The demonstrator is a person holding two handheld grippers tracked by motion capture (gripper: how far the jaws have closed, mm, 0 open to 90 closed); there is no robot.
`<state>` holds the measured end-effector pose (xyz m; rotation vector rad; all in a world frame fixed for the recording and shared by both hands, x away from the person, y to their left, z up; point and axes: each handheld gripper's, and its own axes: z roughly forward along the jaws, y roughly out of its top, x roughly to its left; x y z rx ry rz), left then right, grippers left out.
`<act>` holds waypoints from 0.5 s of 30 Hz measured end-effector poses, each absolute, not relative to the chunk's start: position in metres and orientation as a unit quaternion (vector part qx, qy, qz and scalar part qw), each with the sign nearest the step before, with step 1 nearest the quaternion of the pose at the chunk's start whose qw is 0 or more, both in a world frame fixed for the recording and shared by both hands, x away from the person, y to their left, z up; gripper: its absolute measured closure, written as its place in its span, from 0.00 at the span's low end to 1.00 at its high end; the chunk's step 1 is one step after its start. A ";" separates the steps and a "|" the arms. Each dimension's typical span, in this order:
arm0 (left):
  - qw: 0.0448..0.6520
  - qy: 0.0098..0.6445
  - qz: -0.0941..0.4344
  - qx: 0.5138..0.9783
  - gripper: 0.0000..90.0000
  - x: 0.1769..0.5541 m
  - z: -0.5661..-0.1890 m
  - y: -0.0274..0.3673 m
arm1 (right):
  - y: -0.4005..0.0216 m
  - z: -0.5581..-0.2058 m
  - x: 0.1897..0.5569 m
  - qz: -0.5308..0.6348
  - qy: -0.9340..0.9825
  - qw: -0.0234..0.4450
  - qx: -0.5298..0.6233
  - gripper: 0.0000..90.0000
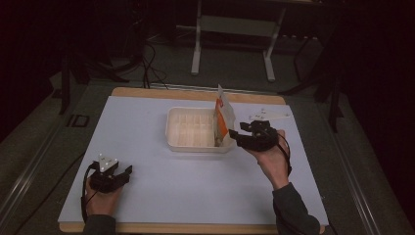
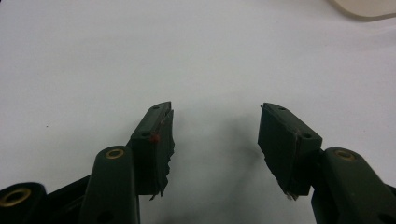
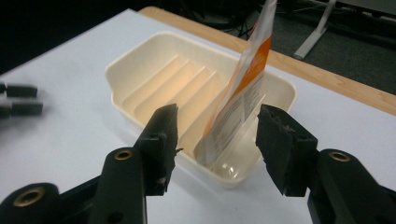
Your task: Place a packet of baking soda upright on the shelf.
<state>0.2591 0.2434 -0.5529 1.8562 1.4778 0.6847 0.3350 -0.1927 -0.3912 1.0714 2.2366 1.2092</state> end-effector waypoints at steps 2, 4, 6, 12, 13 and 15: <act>0.330 0.565 0.262 0.709 0.49 0.259 -0.553 0.243 | -0.193 -0.396 0.329 0.422 0.802 0.197 0.374 0.55; 0.330 0.565 0.262 0.709 0.49 0.259 -0.553 0.243 | -0.194 -0.405 0.321 0.401 0.812 0.223 0.362 0.57; 0.332 0.565 0.263 0.708 0.49 0.259 -0.553 0.243 | -0.197 -0.413 0.315 0.389 0.818 0.241 0.348 0.58; 0.331 0.565 0.263 0.708 0.49 0.259 -0.553 0.243 | -0.208 -0.432 0.307 0.385 0.814 0.246 0.358 0.60; 0.331 0.565 0.263 0.709 0.49 0.259 -0.553 0.243 | -0.211 -0.437 0.306 0.384 0.812 0.247 0.364 0.61; 0.329 0.564 0.263 0.710 0.49 0.259 -0.553 0.243 | -0.218 -0.446 0.303 0.389 0.806 0.241 0.375 0.61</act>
